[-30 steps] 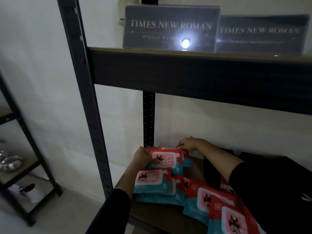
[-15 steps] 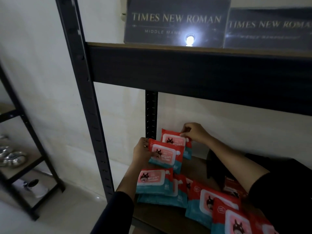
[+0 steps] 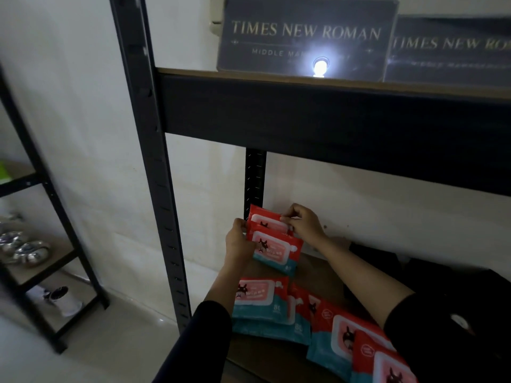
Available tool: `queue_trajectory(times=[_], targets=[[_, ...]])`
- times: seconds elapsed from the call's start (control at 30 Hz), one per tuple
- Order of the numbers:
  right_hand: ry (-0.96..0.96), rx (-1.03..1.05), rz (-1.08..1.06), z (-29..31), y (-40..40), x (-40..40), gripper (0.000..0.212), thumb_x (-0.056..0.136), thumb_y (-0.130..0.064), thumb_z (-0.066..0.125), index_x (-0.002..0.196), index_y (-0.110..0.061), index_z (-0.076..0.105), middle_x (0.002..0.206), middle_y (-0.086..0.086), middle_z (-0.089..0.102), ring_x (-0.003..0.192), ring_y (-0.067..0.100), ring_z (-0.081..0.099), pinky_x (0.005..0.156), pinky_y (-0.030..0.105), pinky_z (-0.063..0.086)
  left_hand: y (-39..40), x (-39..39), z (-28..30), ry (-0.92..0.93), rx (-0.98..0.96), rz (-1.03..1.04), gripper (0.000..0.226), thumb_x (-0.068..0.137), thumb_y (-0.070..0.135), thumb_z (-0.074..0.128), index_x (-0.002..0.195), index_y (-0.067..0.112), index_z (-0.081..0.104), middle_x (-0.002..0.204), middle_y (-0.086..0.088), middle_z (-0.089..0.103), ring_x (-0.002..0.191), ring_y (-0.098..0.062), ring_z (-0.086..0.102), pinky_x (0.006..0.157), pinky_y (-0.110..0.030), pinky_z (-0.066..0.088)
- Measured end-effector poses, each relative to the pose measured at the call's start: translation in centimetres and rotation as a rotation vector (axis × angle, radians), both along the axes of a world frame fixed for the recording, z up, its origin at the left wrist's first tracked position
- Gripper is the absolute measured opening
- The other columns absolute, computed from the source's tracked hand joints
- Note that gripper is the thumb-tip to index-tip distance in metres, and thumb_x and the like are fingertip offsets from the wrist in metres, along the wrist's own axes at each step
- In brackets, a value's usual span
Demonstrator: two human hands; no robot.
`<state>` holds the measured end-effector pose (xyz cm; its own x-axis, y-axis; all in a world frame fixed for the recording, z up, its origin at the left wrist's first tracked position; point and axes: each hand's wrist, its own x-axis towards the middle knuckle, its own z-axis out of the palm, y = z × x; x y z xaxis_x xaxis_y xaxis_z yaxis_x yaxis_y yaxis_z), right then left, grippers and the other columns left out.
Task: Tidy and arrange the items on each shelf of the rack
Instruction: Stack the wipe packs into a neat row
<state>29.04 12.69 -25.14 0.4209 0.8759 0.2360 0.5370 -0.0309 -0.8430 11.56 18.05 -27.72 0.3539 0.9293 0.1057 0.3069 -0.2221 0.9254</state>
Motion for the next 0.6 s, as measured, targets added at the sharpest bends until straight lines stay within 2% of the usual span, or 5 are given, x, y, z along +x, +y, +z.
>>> queue_trajectory(times=[0.07, 0.2, 0.3, 0.43, 0.6], targets=[[0.031, -0.029, 0.028, -0.4, 0.1, -0.1, 0.011, 0.093, -0.015, 0.062, 0.091, -0.005, 0.058, 0.088, -0.003, 0.064, 0.072, 0.000, 0.061, 0.061, 0.010, 0.047, 0.0, 0.2, 0.1, -0.024, -0.009, 0.011, 0.026, 0.089, 0.010, 0.064, 0.105, 0.016, 0.045, 0.095, 0.007, 0.055, 0.084, -0.009, 0.057, 0.056, -0.015, 0.049], [-0.012, -0.179, 0.146, -0.3, -0.1, 0.6, 0.016, 0.099, -0.028, 0.053, 0.109, -0.017, 0.058, 0.102, -0.006, 0.064, 0.090, 0.012, 0.066, 0.070, 0.017, 0.051, 0.3, 0.5, -0.2, -0.050, -0.004, 0.026, 0.027, 0.087, 0.009, 0.065, 0.105, 0.016, 0.046, 0.099, 0.005, 0.059, 0.083, -0.008, 0.059, 0.061, -0.015, 0.050], [0.057, -0.271, 0.219, 0.2, -1.0, 0.9, 0.041, 0.091, -0.035, 0.064, 0.129, -0.026, 0.051, 0.116, -0.006, 0.060, 0.099, 0.012, 0.065, 0.075, 0.021, 0.056, 0.7, 0.4, -0.3, -0.087, 0.011, 0.042, 0.026, 0.088, 0.009, 0.064, 0.106, 0.015, 0.047, 0.099, 0.003, 0.061, 0.076, -0.001, 0.059, 0.053, -0.012, 0.049], [-0.010, -0.272, 0.232, -0.5, -2.5, 1.2, 0.082, 0.079, -0.012, 0.079, 0.146, -0.023, 0.032, 0.135, 0.002, 0.048, 0.121, 0.019, 0.053, 0.085, 0.023, 0.053, 1.0, 0.3, -0.3, -0.093, 0.017, 0.050, 0.031, 0.086, 0.008, 0.066, 0.110, 0.014, 0.047, 0.105, 0.001, 0.060, 0.086, -0.011, 0.062, 0.051, -0.010, 0.047], [-0.022, -0.182, 0.081, -1.7, -2.4, 0.5, 0.082, 0.074, -0.002, 0.079, 0.143, -0.017, 0.038, 0.139, 0.008, 0.049, 0.127, 0.025, 0.050, 0.089, 0.026, 0.048, 0.8, 0.6, -0.4, -0.091, 0.016, 0.097, 0.037, 0.085, 0.009, 0.067, 0.115, 0.017, 0.048, 0.117, -0.007, 0.051, 0.093, -0.013, 0.056, 0.045, -0.008, 0.046]])
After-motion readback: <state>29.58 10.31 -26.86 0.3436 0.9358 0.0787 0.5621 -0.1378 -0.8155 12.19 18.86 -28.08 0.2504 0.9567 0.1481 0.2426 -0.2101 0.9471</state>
